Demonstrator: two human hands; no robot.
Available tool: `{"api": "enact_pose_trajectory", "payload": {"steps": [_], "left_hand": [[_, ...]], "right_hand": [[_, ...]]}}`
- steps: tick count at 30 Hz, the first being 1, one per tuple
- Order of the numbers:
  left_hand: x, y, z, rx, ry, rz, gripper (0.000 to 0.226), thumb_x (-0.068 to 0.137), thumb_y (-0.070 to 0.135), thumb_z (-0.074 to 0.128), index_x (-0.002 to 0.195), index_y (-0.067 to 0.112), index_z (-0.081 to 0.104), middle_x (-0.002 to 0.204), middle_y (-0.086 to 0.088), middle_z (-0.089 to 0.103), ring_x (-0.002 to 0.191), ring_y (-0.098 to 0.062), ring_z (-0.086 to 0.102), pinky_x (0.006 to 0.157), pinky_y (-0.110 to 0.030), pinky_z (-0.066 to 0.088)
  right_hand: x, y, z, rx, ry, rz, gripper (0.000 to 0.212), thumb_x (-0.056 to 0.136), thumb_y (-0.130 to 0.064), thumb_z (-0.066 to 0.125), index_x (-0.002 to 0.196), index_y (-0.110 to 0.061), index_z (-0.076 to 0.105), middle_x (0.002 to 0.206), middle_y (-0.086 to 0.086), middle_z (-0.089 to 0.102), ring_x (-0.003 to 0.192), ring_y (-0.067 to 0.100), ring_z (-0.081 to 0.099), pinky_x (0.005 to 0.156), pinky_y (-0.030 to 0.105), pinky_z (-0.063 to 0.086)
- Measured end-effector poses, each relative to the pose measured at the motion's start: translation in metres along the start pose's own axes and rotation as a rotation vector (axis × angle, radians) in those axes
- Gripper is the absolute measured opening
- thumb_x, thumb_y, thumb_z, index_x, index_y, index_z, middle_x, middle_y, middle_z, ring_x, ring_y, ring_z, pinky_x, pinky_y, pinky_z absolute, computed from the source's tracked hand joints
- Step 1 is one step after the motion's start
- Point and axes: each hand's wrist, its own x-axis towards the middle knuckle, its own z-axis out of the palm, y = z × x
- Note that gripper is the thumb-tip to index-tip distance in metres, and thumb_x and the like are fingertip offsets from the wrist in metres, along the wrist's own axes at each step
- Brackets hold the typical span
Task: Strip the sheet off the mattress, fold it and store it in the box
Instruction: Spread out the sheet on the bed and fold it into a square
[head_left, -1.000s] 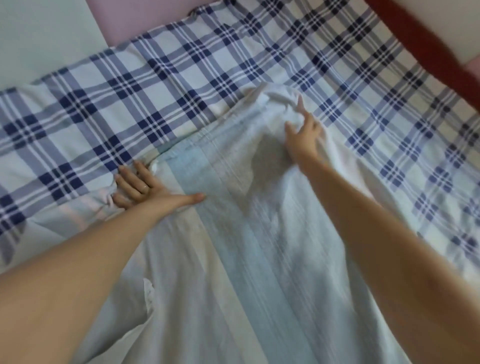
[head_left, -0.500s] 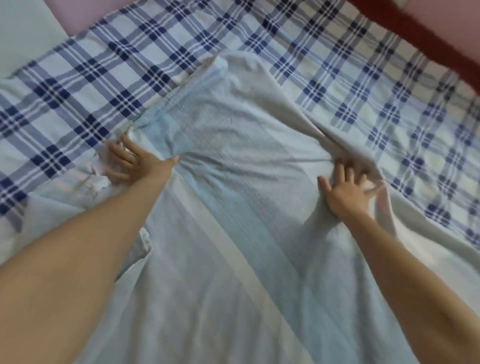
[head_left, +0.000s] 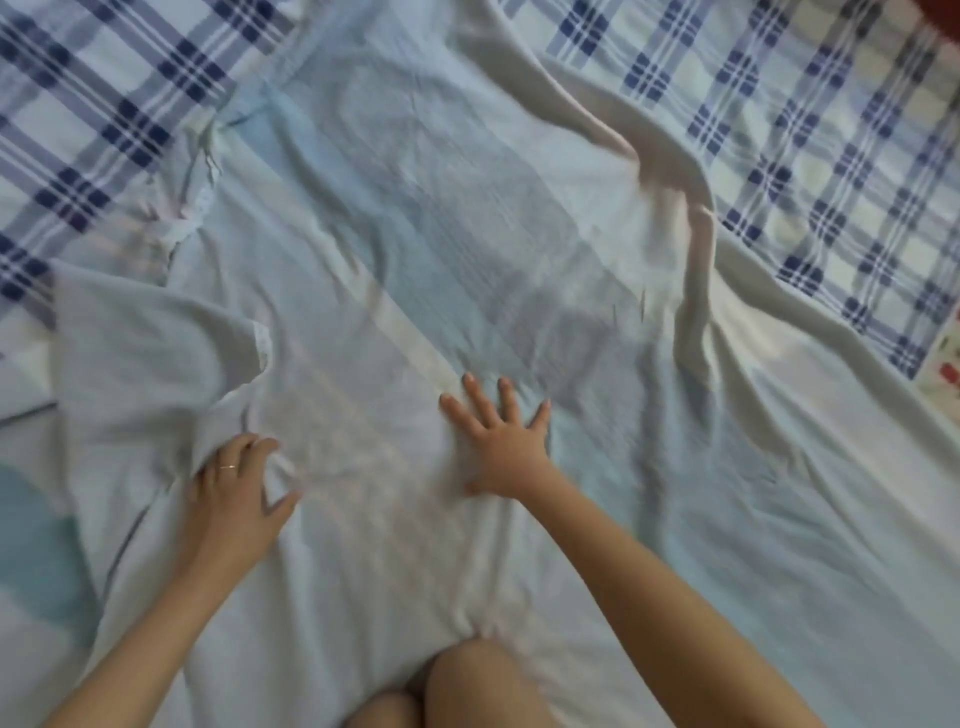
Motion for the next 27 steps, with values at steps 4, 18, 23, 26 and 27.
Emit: {"api": "enact_pose_trajectory", "payload": {"steps": [4, 18, 23, 26, 27], "left_hand": [[-0.018, -0.02, -0.029, -0.091, 0.243, -0.361, 0.075, 0.06, 0.012, 0.084, 0.126, 0.006, 0.047, 0.136, -0.026, 0.035, 0.116, -0.045, 0.039, 0.092, -0.056, 0.036], [-0.057, -0.021, -0.05, -0.66, 0.031, -0.382, 0.055, 0.083, 0.004, 0.06, 0.136, 0.013, 0.046, 0.123, -0.013, 0.06, 0.109, -0.031, 0.058, 0.085, -0.03, 0.044], [-0.113, 0.017, -0.057, -0.908, -0.158, -0.204, 0.055, 0.075, 0.014, 0.05, 0.121, 0.043, 0.058, 0.113, 0.021, 0.062, 0.094, 0.006, 0.056, 0.078, -0.011, 0.042], [-0.134, -0.007, -0.055, -1.052, -0.218, -0.261, 0.037, 0.068, 0.037, 0.046, 0.102, 0.046, 0.06, 0.097, 0.026, 0.064, 0.088, 0.008, 0.058, 0.077, -0.011, 0.042], [-0.138, -0.02, -0.051, -1.074, -0.161, -0.322, 0.032, 0.068, 0.046, 0.047, 0.098, 0.044, 0.059, 0.091, 0.026, 0.064, 0.085, 0.009, 0.057, 0.075, -0.009, 0.041]], "right_hand": [[-0.001, -0.022, -0.029, -0.054, -0.101, 0.088, 0.086, 0.091, -0.025, 0.057, 0.15, -0.04, -0.003, 0.158, -0.006, -0.018, 0.144, 0.039, 0.001, 0.106, 0.068, 0.02], [-0.006, -0.149, -0.059, 0.902, -0.239, 0.041, 0.082, 0.087, -0.05, 0.058, 0.149, -0.013, 0.019, 0.138, 0.004, 0.045, 0.129, 0.021, 0.042, 0.101, 0.024, 0.036], [-0.017, -0.209, -0.071, 1.437, -0.021, 0.225, 0.073, 0.073, -0.026, 0.08, 0.131, 0.005, 0.046, 0.1, 0.011, 0.064, 0.086, 0.024, 0.064, 0.065, 0.025, 0.055], [-0.024, -0.223, -0.066, 1.296, 0.126, 0.408, 0.039, 0.086, -0.01, 0.061, 0.122, 0.002, 0.053, 0.098, 0.013, 0.06, 0.086, 0.027, 0.058, 0.066, 0.029, 0.046], [-0.026, -0.223, -0.062, 1.298, 0.201, 0.388, 0.041, 0.085, -0.008, 0.059, 0.125, -0.002, 0.051, 0.101, 0.011, 0.059, 0.093, 0.028, 0.059, 0.072, 0.029, 0.045]]}}
